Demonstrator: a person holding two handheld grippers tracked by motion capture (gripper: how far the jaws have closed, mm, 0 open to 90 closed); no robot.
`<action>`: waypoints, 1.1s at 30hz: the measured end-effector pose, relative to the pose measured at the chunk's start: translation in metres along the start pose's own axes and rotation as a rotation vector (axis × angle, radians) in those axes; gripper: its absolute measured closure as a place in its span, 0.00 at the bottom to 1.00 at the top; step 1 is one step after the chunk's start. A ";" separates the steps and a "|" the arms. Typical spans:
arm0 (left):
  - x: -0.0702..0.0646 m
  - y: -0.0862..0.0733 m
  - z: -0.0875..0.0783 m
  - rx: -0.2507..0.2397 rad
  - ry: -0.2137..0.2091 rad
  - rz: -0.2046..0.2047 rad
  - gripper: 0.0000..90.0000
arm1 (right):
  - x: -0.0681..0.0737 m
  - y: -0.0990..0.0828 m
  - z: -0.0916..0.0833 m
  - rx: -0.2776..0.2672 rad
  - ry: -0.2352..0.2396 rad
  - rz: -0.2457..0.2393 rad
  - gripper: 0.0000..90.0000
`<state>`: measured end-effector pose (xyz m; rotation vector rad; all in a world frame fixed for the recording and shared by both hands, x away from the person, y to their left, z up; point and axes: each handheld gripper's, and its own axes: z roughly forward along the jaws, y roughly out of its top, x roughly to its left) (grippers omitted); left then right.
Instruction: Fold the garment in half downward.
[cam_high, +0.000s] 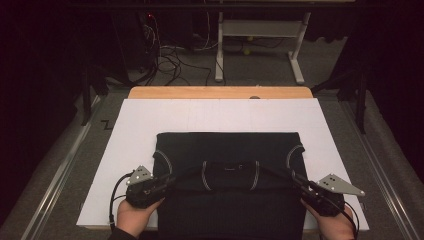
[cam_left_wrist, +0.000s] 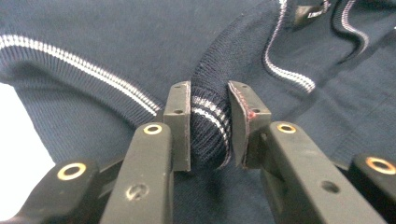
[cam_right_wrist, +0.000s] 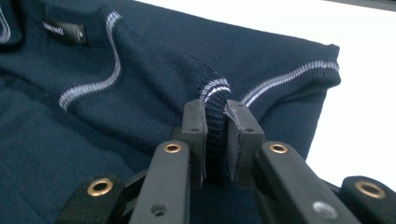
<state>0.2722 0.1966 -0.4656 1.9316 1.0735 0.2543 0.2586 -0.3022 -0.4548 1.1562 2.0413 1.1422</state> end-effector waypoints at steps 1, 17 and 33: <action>0.001 -0.001 0.001 0.007 -0.001 -0.002 0.74 | -0.001 -0.001 0.000 0.006 0.001 0.002 0.88; -0.002 -0.009 0.003 0.045 0.023 0.004 0.67 | -0.001 -0.011 0.002 0.058 0.012 0.020 0.89; -0.003 -0.003 0.001 0.007 0.057 -0.005 0.43 | -0.003 -0.008 0.003 0.035 0.017 0.050 0.58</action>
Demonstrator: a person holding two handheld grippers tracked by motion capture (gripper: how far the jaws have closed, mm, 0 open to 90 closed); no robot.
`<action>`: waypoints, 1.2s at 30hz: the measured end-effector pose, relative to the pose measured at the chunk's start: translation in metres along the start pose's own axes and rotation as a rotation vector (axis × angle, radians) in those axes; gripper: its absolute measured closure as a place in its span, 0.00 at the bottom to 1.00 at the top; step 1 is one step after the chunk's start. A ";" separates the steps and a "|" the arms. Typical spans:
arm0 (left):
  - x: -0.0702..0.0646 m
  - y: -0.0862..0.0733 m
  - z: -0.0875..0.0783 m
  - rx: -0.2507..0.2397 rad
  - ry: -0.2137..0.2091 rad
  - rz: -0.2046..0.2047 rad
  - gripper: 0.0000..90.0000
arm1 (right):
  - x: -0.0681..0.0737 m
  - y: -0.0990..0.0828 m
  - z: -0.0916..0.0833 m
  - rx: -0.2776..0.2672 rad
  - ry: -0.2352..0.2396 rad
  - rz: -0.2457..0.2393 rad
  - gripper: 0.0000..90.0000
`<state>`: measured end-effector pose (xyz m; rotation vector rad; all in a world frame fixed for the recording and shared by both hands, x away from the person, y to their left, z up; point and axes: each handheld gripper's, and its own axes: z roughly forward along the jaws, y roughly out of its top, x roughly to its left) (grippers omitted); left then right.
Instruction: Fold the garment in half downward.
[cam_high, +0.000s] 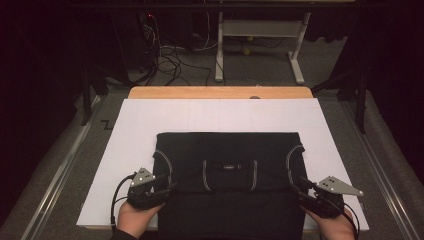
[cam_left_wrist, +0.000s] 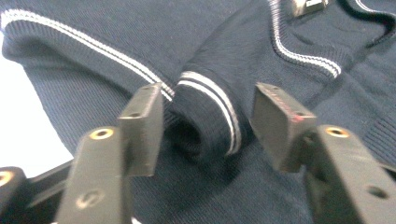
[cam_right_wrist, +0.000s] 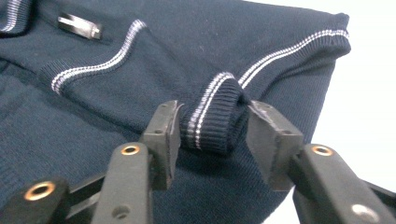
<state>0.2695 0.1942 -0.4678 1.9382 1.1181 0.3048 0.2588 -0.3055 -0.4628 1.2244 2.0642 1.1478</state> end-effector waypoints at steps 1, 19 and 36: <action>0.000 0.001 -0.001 -0.007 -0.001 0.000 0.43 | 0.001 0.001 0.000 -0.006 -0.002 0.001 0.57; -0.032 0.072 0.046 0.042 -0.075 0.027 0.35 | 0.038 0.054 0.046 0.012 0.072 -0.050 0.49; -0.039 0.082 0.112 0.225 -0.035 0.007 0.55 | 0.051 0.069 0.116 0.195 0.090 -0.026 0.73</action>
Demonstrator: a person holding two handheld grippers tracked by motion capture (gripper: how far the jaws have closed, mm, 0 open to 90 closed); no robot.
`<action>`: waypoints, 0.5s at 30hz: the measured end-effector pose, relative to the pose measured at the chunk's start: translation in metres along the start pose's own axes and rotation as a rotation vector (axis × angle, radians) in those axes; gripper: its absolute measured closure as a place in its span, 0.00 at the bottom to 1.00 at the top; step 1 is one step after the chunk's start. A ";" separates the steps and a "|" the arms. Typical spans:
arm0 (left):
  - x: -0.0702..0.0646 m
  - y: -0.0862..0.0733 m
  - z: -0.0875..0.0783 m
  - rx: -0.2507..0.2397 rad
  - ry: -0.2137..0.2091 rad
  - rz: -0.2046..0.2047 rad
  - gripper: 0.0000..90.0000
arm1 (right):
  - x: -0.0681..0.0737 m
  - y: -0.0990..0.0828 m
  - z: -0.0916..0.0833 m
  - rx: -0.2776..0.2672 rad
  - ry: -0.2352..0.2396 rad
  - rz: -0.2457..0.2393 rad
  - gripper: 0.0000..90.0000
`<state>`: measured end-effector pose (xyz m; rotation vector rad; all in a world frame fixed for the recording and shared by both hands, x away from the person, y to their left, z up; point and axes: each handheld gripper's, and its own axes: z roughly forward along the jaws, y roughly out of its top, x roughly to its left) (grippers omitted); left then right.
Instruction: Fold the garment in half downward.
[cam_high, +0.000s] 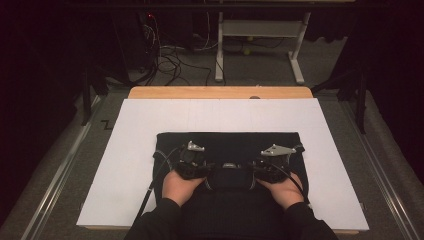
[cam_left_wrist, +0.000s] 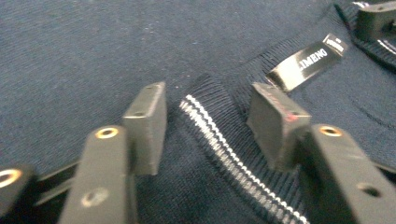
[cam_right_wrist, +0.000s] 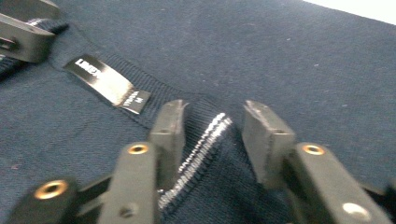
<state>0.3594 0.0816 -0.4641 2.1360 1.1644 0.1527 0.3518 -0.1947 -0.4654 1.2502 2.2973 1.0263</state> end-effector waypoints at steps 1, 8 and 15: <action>-0.001 0.000 0.000 0.000 0.000 0.004 0.60 | 0.000 0.000 0.000 -0.001 0.000 -0.003 0.79; -0.007 -0.009 -0.018 -0.097 -0.005 0.045 0.79 | 0.009 -0.003 -0.018 -0.073 0.005 -0.077 0.91; -0.018 -0.027 -0.041 -0.172 -0.039 0.078 0.79 | 0.018 -0.014 -0.042 -0.164 0.037 -0.102 0.92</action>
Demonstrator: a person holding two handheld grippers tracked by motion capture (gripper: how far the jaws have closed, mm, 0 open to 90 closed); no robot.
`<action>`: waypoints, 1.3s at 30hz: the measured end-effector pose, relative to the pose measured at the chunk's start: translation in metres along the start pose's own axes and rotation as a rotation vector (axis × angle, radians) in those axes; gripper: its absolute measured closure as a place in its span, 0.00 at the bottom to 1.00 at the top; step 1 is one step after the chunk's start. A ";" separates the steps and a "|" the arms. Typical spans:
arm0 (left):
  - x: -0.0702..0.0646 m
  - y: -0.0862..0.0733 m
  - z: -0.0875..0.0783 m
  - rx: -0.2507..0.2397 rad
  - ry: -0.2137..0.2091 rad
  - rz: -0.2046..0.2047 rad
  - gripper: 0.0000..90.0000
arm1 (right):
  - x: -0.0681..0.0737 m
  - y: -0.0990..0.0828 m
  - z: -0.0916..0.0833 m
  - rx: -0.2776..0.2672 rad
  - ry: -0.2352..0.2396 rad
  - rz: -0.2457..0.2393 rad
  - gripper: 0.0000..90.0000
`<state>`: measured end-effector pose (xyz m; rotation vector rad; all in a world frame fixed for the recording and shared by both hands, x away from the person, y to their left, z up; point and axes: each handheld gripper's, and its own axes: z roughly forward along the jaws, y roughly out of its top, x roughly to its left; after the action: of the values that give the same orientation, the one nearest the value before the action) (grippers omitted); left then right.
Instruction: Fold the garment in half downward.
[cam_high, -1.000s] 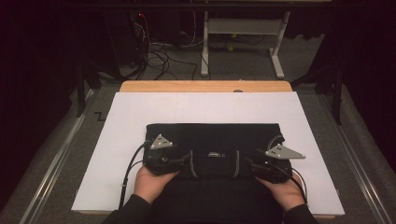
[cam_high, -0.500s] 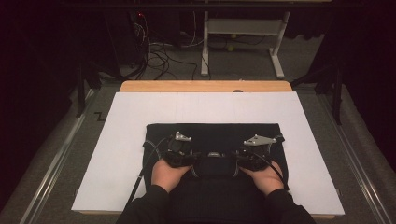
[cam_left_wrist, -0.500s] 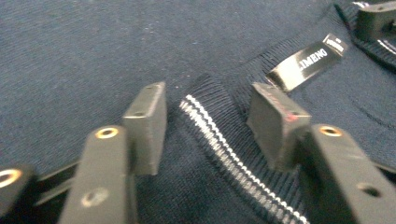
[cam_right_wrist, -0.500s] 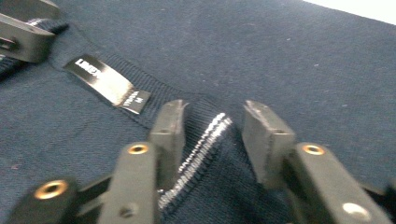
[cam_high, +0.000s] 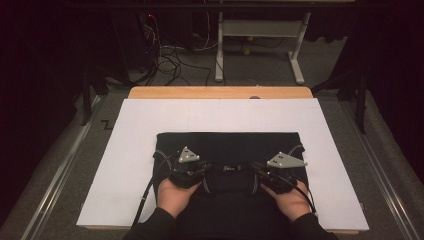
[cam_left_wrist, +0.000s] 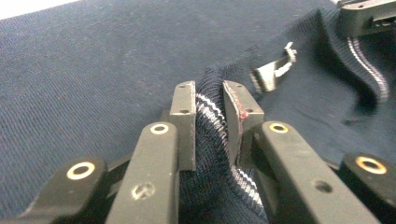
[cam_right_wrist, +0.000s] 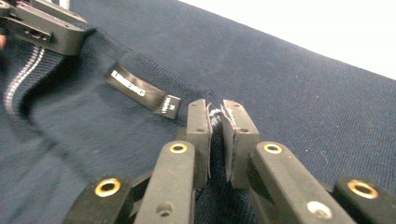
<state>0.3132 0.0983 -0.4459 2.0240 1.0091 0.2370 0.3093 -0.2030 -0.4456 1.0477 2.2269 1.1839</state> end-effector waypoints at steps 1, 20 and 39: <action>-0.002 -0.002 -0.004 -0.007 -0.005 0.006 0.79 | 0.001 -0.002 -0.004 -0.011 0.004 -0.006 0.92; -0.049 -0.055 -0.055 -0.034 -0.103 0.090 0.79 | 0.040 -0.045 -0.076 -0.094 0.098 -0.041 0.93; -0.059 -0.081 -0.068 -0.027 -0.116 0.095 0.73 | 0.049 -0.062 -0.095 -0.100 0.133 -0.033 0.86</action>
<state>0.1948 0.1227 -0.4534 2.0391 0.8353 0.1797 0.1904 -0.2378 -0.4447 0.9140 2.2493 1.3716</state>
